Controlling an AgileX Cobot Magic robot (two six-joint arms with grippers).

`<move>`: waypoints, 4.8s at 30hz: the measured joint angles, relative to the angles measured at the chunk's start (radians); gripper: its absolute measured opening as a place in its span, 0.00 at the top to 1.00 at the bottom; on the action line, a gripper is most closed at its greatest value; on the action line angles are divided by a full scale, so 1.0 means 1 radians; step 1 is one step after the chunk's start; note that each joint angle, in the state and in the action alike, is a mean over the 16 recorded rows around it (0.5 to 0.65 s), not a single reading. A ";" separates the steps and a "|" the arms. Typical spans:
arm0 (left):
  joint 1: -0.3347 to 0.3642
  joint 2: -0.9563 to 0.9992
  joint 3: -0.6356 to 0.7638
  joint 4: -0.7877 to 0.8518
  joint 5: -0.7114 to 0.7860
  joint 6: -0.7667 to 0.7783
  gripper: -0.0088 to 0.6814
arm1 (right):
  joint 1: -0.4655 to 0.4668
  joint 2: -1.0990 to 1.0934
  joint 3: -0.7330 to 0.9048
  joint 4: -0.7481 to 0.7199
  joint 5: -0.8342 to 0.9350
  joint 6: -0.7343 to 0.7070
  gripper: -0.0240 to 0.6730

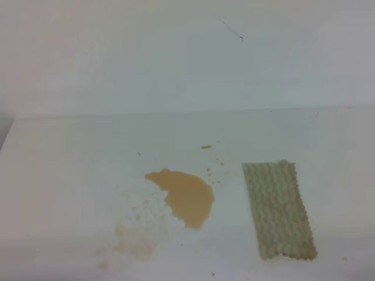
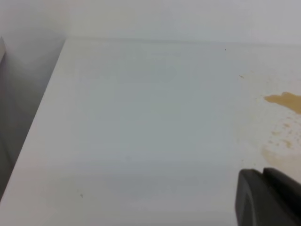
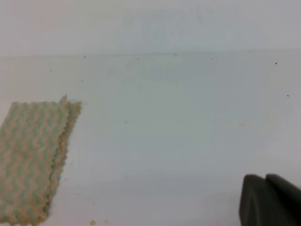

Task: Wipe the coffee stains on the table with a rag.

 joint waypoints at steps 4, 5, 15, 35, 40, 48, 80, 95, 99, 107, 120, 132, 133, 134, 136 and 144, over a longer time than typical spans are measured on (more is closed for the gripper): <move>0.000 0.000 0.000 0.000 0.000 0.000 0.99 | 0.000 -0.001 0.000 0.000 0.000 0.000 0.97; 0.000 0.000 0.000 0.000 0.000 0.000 0.99 | 0.000 -0.001 0.000 0.000 0.000 0.000 0.97; 0.000 0.000 0.000 0.000 0.000 0.000 0.99 | 0.000 0.000 0.000 0.000 0.000 0.000 0.97; 0.000 0.000 0.000 0.000 0.000 0.000 0.99 | 0.000 -0.002 0.000 0.000 0.000 0.016 0.97; 0.000 0.000 0.000 0.000 0.000 0.000 0.99 | 0.000 -0.002 0.000 0.000 0.000 0.018 0.97; 0.000 0.000 0.000 0.000 0.000 0.000 0.99 | 0.000 -0.003 0.000 -0.001 -0.001 0.018 0.97; 0.000 0.000 0.000 0.000 0.000 0.000 0.99 | 0.000 -0.002 0.000 -0.011 -0.455 0.110 0.97; 0.000 0.000 0.000 0.000 0.000 0.000 0.99 | 0.000 0.007 -0.097 -0.022 -0.766 0.181 0.97; 0.000 0.000 0.000 0.000 0.000 0.000 0.99 | 0.000 0.037 -0.185 -0.030 -0.676 0.197 0.97; 0.000 0.002 -0.002 0.000 0.001 0.000 0.99 | 0.000 0.201 -0.412 -0.033 -0.390 0.198 0.97; 0.000 0.002 -0.002 0.000 0.001 0.000 0.99 | 0.000 0.665 -0.712 0.183 0.194 -0.088 0.97; 0.000 0.000 0.000 0.000 0.000 0.000 0.99 | 0.002 1.002 -0.820 0.679 0.367 -0.696 0.96; 0.000 0.000 0.000 0.000 0.000 0.000 0.99 | 0.004 1.032 -0.833 0.709 0.379 -0.736 0.96; 0.000 0.000 0.000 0.000 0.000 0.000 0.99 | 0.006 1.063 -0.847 0.734 0.391 -0.775 0.96; 0.000 0.000 0.000 0.000 0.000 0.000 0.99 | 0.018 1.125 -0.881 0.766 0.417 -0.849 0.95; 0.000 0.000 0.000 0.000 0.000 0.000 0.99 | 0.135 1.378 -1.053 0.660 0.492 -0.912 0.87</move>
